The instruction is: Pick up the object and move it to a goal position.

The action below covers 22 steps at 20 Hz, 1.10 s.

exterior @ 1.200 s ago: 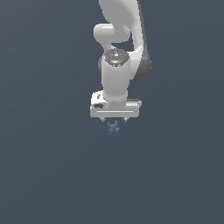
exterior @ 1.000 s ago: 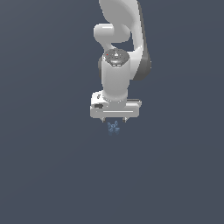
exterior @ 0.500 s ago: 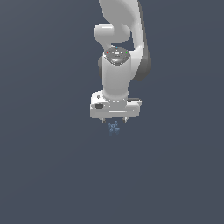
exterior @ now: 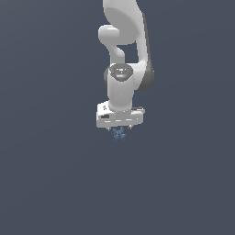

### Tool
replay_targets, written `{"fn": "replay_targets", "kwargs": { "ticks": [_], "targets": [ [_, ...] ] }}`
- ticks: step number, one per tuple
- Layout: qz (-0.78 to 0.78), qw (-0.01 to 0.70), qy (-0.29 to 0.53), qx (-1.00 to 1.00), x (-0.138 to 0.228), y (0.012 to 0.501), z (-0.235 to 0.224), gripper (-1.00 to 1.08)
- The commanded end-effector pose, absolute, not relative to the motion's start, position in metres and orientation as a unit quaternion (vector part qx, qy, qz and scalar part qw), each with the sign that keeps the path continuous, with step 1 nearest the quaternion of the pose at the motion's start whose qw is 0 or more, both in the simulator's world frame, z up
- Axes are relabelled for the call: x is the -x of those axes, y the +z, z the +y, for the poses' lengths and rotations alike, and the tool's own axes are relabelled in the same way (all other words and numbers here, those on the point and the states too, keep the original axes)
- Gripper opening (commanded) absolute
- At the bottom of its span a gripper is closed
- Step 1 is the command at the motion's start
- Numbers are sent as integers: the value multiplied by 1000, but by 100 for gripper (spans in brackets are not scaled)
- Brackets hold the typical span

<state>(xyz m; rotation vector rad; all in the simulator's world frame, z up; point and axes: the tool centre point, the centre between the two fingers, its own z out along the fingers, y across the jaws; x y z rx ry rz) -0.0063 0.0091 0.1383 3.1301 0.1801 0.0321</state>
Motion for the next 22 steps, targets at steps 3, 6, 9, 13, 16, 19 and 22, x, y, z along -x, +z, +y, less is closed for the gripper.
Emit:
{"fn": "replay_targets", "kwargs": {
  "ticks": [3, 6, 9, 13, 16, 19, 22],
  "targets": [
    [80, 1, 4, -997, 21, 111, 8, 100],
    [88, 0, 1, -996, 27, 101, 8, 100],
    [92, 0, 0, -996, 30, 96, 8, 100],
    [91, 0, 0, -996, 29, 95, 8, 100],
    [91, 0, 0, -996, 30, 88, 8, 100],
    [92, 0, 0, -996, 30, 75, 8, 100],
    [92, 0, 0, -996, 31, 59, 8, 100]
  ]
}}
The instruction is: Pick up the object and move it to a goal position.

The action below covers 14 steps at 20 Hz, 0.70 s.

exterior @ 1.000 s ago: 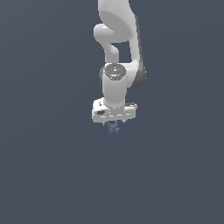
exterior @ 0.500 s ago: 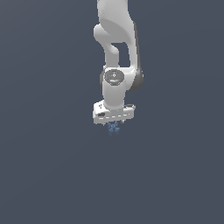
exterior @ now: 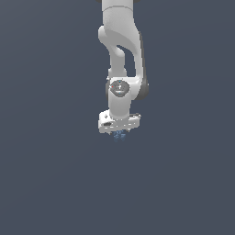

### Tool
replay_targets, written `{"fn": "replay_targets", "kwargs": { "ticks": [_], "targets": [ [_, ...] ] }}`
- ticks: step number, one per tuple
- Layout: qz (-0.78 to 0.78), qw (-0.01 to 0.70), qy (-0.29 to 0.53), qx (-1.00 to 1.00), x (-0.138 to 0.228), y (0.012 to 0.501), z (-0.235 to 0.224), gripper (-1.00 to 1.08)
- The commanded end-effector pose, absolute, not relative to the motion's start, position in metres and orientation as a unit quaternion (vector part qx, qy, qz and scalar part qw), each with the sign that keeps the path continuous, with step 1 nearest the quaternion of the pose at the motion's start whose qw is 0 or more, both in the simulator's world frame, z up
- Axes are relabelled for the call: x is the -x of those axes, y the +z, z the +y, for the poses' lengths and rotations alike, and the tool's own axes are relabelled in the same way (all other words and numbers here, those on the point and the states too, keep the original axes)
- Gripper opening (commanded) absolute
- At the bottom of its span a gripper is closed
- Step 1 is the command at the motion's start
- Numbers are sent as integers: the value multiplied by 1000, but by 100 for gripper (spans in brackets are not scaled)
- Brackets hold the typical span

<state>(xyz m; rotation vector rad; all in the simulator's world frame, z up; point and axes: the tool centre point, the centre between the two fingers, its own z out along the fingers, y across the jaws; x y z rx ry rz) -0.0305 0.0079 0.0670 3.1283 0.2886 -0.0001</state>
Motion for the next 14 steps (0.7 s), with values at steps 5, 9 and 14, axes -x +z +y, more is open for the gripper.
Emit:
{"fn": "replay_targets", "kwargs": {
  "ticks": [5, 9, 14],
  "targets": [
    [93, 0, 0, -996, 30, 46, 8, 100],
    [93, 0, 0, -996, 30, 45, 8, -100],
    [93, 0, 0, -996, 30, 45, 8, -100]
  ]
}}
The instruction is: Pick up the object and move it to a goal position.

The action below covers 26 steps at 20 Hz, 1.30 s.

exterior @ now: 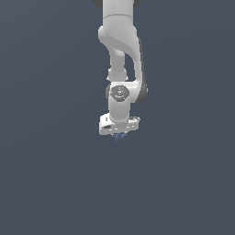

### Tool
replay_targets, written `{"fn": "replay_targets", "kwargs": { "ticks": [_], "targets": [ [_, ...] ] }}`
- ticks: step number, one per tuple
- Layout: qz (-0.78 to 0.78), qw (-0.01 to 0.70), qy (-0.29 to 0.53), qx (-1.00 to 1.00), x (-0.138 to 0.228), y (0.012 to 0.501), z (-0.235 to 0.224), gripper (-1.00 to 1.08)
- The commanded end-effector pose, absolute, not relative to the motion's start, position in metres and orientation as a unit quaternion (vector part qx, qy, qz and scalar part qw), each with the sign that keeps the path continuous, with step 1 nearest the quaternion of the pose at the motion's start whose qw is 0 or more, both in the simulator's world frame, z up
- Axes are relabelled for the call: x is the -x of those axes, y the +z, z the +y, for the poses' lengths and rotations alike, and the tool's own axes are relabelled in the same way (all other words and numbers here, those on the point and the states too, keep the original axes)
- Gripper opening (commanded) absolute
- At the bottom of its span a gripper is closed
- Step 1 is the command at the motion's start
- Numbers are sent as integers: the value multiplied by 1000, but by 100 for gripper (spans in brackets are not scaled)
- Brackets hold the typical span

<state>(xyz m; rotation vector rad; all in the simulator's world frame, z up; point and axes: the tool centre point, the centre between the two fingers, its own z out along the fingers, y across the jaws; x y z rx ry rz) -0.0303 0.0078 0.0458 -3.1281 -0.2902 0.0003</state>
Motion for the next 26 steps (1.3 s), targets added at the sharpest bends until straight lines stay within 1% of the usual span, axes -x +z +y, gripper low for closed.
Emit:
{"fn": "replay_targets", "kwargs": {
  "ticks": [1, 7, 12, 26],
  "targets": [
    [-93, 0, 0, 996, 30, 45, 8, -100],
    [-92, 0, -1, 996, 28, 48, 10, -100],
    [-92, 0, -1, 996, 18, 58, 26, -100],
    [-92, 0, 0, 996, -39, 118, 115, -100]
  ]
}}
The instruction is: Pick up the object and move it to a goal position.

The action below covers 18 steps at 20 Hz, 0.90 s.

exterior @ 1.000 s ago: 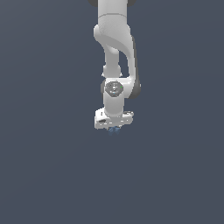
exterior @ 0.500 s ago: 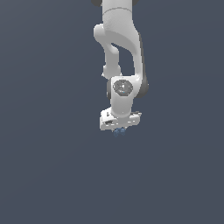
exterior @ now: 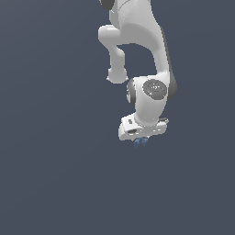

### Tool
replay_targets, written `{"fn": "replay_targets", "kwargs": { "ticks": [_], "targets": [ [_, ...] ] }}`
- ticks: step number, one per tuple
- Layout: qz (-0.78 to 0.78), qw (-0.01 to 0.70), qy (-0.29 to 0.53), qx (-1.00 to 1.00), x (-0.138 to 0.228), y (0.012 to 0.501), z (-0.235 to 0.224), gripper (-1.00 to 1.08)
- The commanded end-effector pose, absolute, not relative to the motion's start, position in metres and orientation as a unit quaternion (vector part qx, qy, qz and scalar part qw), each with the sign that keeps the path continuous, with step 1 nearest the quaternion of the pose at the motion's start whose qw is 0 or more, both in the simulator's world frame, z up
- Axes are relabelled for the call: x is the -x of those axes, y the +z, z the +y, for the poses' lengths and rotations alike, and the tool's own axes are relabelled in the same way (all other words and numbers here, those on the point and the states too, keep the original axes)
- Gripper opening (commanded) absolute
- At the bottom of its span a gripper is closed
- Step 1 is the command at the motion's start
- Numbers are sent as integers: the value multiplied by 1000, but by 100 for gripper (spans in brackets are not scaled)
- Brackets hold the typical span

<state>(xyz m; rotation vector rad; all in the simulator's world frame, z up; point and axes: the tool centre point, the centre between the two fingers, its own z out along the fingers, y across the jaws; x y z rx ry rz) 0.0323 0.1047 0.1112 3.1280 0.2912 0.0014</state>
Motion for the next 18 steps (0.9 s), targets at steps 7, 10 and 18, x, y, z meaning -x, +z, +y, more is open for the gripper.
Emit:
{"fn": "replay_targets", "kwargs": {
  "ticks": [7, 10, 18],
  "targets": [
    [92, 0, 0, -996, -61, 139, 145, -100],
    [92, 0, 0, -996, -66, 144, 153, -100],
    [93, 0, 0, -996, -72, 148, 160, -100]
  ]
}}
